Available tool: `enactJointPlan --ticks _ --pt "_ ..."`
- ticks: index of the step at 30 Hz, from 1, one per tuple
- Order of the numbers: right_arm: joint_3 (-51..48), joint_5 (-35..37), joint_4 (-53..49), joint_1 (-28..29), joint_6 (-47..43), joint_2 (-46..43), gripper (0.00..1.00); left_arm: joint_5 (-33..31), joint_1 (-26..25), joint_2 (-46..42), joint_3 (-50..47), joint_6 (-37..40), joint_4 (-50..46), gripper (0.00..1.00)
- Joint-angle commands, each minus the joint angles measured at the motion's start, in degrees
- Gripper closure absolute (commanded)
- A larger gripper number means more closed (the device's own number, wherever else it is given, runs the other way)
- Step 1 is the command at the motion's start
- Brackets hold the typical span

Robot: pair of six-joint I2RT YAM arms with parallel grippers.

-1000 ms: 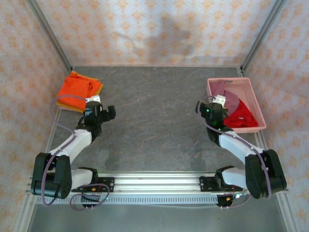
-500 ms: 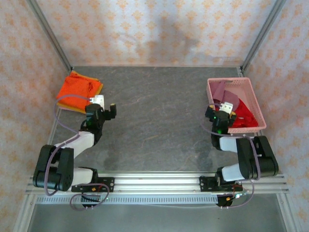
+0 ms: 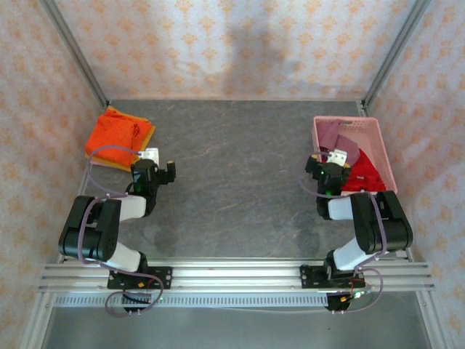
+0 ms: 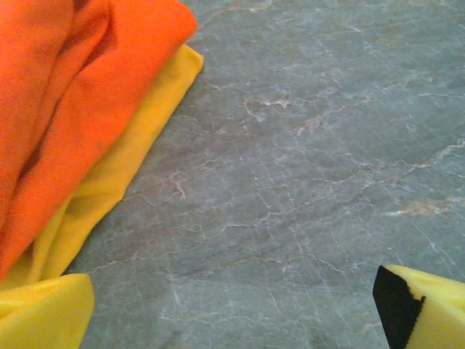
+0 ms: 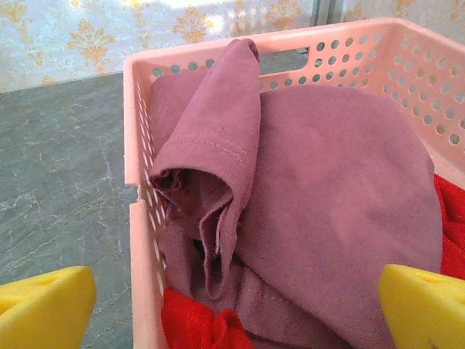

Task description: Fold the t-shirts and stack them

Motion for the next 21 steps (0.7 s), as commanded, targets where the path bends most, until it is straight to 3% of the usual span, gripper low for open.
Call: enactJointPlan --ticks 1,21 --pt "1.1 -0.5 -1.6 -0.6 0.8 0.7 0.0 -1.4 0.2 0.1 0.8 -0.6 2.7 0.0" --pt "-0.2 0.4 0.7 -0.6 0.9 0.5 0.01 -1.5 0.2 0.1 0.8 -0.6 2.8 0.0"
